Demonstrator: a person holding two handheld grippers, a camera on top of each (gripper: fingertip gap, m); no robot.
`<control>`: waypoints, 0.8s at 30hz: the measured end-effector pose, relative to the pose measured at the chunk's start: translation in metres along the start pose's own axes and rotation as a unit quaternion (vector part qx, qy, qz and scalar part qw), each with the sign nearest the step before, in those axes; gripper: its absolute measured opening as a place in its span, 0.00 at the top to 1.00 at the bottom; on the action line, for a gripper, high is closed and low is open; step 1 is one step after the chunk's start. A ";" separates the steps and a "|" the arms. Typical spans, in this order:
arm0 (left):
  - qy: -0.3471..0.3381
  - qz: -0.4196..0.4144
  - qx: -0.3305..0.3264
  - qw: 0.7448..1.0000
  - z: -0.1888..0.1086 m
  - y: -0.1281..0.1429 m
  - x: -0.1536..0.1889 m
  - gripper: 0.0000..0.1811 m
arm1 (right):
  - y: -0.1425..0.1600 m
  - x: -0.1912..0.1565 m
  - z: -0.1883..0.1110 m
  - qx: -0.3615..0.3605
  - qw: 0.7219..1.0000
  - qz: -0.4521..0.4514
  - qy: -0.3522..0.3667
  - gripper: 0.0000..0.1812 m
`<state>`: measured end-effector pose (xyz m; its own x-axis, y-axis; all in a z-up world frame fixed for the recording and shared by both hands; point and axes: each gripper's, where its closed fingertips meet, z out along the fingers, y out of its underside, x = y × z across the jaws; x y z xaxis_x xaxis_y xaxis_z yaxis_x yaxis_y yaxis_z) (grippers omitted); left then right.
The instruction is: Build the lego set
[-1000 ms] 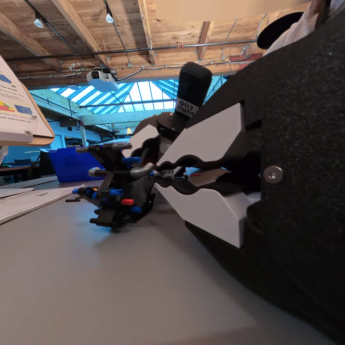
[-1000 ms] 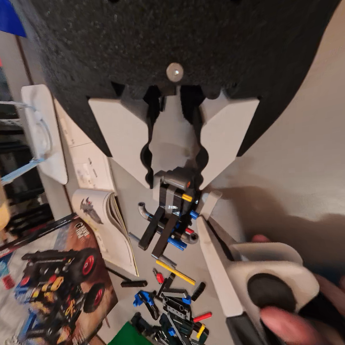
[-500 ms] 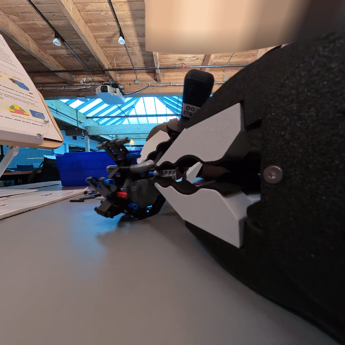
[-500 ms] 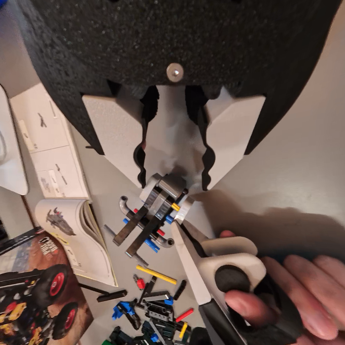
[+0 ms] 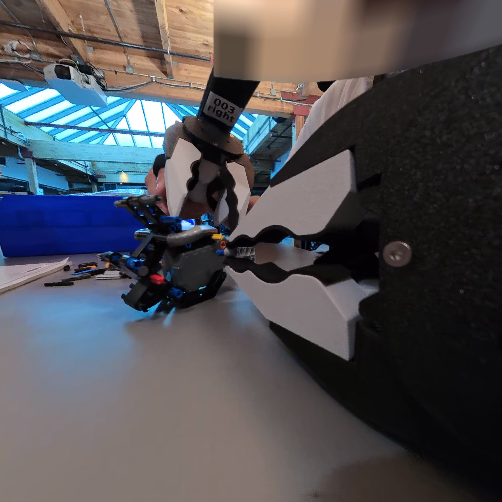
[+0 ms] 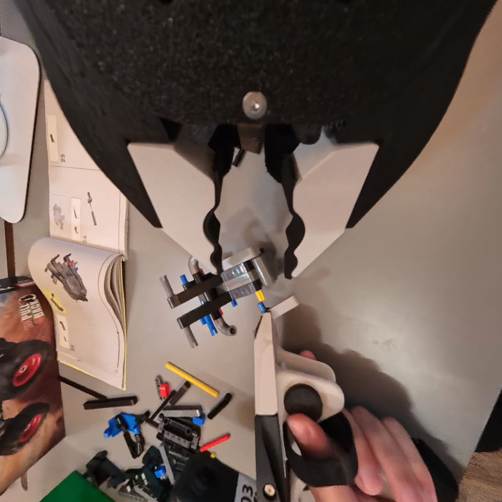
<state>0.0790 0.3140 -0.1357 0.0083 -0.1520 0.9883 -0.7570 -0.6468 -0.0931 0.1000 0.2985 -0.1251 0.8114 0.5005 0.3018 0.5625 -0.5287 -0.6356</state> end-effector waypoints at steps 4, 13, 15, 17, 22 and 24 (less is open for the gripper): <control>0.011 0.005 -0.025 1.000 0.004 -0.001 0.005 0.97 | 0.011 0.005 0.008 -0.030 0.999 -0.017 0.010 0.75; 0.021 -0.002 -0.024 0.999 0.003 -0.015 0.003 0.97 | 0.007 0.006 0.017 -0.013 0.998 -0.063 0.022 0.77; 0.025 -0.004 -0.025 0.999 0.002 -0.015 0.003 0.97 | 0.007 0.007 0.017 -0.016 0.995 -0.089 0.032 0.77; 0.025 -0.002 -0.026 0.999 0.003 -0.015 0.003 0.97 | 0.007 0.008 0.018 -0.015 0.995 -0.096 0.038 0.77; 0.045 -0.007 -0.031 0.999 0.002 -0.014 0.009 0.97 | 0.006 0.010 0.019 -0.034 0.991 -0.116 0.059 0.78; 0.052 -0.013 -0.025 0.998 0.002 -0.015 0.011 0.97 | 0.007 0.012 0.020 -0.041 0.988 -0.127 0.075 0.78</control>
<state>0.0920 0.3201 -0.1241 -0.0384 -0.0560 0.9977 -0.7886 -0.6115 -0.0646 0.1103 0.3146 -0.1404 0.6528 0.5210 0.5499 0.7575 -0.4555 -0.4677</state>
